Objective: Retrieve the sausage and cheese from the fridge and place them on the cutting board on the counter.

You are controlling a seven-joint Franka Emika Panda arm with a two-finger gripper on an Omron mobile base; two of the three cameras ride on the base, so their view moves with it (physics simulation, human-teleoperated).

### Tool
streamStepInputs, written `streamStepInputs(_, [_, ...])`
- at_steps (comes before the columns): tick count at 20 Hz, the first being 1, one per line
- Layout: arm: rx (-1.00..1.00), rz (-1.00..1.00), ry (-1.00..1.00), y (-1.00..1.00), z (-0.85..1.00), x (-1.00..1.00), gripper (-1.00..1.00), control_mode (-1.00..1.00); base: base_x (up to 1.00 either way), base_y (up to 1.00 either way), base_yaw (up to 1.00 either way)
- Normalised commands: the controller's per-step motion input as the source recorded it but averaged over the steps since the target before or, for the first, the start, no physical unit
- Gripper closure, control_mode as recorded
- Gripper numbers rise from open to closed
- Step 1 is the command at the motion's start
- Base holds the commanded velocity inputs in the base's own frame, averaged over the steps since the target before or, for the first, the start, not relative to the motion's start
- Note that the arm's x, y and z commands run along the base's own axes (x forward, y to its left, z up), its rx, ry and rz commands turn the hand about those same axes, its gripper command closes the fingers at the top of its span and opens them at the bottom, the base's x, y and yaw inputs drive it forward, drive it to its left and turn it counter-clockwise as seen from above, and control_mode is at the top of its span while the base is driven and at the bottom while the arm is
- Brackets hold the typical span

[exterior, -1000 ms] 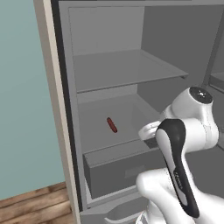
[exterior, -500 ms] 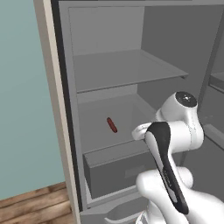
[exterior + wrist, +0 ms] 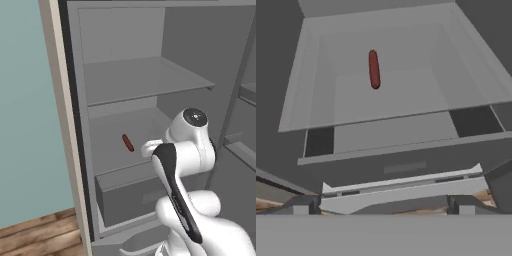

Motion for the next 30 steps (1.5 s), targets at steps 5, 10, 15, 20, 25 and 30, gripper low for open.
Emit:
streamStepInputs(5, [0.00,-0.02,0.00,0.11,-0.16,0.43,-1.00,-1.00,0.00,0.00,0.00])
streamStepInputs(10, [0.00,0.00,0.00,0.12,-0.27,0.49,-1.00,-1.00,0.00,0.00,0.00])
streamStepInputs(15, [0.00,0.01,0.02,0.04,-0.37,0.65,-1.00,-1.00,0.00,0.00,0.00])
streamStepInputs(20, [0.00,0.03,0.02,0.00,-0.34,0.61,-1.00,-1.00,0.00,0.00,0.00])
streamStepInputs(25, [0.00,0.01,0.08,0.01,-0.25,0.60,-1.00,-1.00,0.00,0.00,0.00])
streamStepInputs(30, [0.00,0.00,0.13,0.06,-0.16,0.62,-1.00,-1.00,0.00,0.00,0.00])
